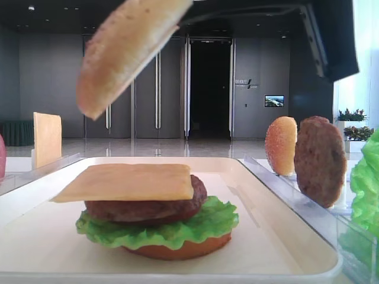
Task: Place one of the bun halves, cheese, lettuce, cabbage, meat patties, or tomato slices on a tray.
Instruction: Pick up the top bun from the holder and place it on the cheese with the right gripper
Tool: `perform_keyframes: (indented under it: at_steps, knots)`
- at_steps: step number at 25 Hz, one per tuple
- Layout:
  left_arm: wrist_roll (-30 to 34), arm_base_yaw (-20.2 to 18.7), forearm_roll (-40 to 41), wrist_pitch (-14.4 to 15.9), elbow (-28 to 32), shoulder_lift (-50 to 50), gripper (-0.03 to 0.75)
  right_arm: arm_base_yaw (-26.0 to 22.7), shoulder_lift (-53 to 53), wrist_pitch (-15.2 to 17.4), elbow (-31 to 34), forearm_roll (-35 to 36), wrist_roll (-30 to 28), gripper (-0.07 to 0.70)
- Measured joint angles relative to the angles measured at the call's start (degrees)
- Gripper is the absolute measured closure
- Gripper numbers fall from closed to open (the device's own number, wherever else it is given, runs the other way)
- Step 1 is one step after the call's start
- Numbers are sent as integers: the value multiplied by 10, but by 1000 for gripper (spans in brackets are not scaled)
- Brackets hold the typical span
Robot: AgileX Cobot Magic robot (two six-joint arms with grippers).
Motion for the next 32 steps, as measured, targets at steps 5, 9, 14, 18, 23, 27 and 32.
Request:
perform_keyframes:
  at_steps: [5,9,14,18,23,27,32]
  knots:
    - [0,0,0,0,0,0,139,27,29,6,-34,1,-8,507]
    - [-2,0,0,0,0,0,139,27,61,5,-52,3,-19,507]
    - [-2,0,0,0,0,0,139,27,94,5,-75,3,-26,507]
    - [-2,0,0,0,0,0,139,27,107,5,-86,4,-28,507]
    - [-2,0,0,0,0,0,139,27,127,6,-87,-1,-30,507]
    - [-2,0,0,0,0,0,139,27,140,17,-87,-5,-31,507]
    - [-2,0,0,0,0,0,139,27,140,38,-96,-23,-31,507]
